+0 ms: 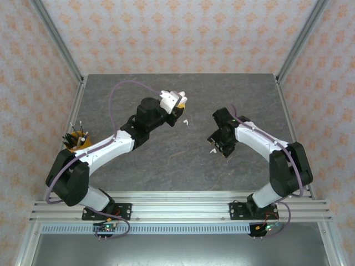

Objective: Insert the wireless bluetooth earbuds into the charging case

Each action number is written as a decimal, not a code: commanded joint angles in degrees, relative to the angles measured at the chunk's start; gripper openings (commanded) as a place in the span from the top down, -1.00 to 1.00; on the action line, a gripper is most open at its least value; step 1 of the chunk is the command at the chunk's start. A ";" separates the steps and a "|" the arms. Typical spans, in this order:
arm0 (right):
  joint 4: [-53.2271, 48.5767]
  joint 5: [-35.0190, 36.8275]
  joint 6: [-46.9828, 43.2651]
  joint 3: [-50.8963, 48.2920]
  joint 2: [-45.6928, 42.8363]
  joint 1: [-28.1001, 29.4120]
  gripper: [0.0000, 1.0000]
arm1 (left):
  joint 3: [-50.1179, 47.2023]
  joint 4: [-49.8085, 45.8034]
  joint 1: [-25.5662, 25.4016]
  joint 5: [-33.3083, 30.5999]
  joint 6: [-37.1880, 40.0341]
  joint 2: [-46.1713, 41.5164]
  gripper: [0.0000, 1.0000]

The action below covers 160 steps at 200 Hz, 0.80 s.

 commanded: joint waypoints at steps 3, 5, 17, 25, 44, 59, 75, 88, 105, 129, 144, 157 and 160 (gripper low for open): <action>-0.99 1.55 13.71 0.50 1.08 -0.03 -0.36 | 2.18 1.51 -0.52 -0.87 1.49 -0.23 1.00; -1.08 1.41 14.14 0.65 1.43 -0.10 -0.36 | 2.18 1.58 -0.48 -0.87 1.49 -0.19 1.00; -2.13 0.41 16.36 1.38 3.66 -0.19 -0.36 | 2.11 1.87 -0.47 -0.78 1.49 0.08 1.00; -2.15 -0.86 17.59 1.48 5.00 -0.43 -0.36 | 2.09 2.09 -0.50 -0.74 1.49 0.34 1.00; -0.42 -3.28 19.08 1.25 7.47 -0.61 -0.35 | 2.17 2.42 -0.43 -0.69 1.83 0.85 1.00; -0.61 -2.87 19.39 2.02 8.59 -0.73 -0.34 | 2.10 2.57 -0.24 -0.60 2.10 1.13 1.00; -0.33 -2.48 19.69 2.30 9.28 -1.24 -0.33 | 1.93 2.92 -0.06 -0.37 2.27 1.39 1.00; -0.56 -2.27 19.60 2.73 9.96 -1.57 -0.32 | 1.85 3.40 0.21 -0.08 2.24 1.62 1.00; -0.66 -1.96 19.43 3.21 10.66 -1.79 -0.31 | 1.83 3.68 0.40 0.25 2.19 2.14 1.00; 0.03 -1.81 19.70 3.45 11.39 -1.99 -0.28 | 1.83 4.23 0.73 0.71 2.03 2.93 1.00; 0.26 -2.00 19.36 4.04 12.26 -2.21 -0.26 | 1.83 4.68 0.99 1.00 1.93 3.46 1.00; 0.26 -2.00 19.52 4.41 12.97 -2.21 -0.24 | 1.93 5.14 1.21 1.23 1.76 3.90 1.00; 0.21 -1.96 19.47 4.55 13.07 -2.20 -0.24 | 1.92 5.17 1.27 1.30 1.68 4.00 1.00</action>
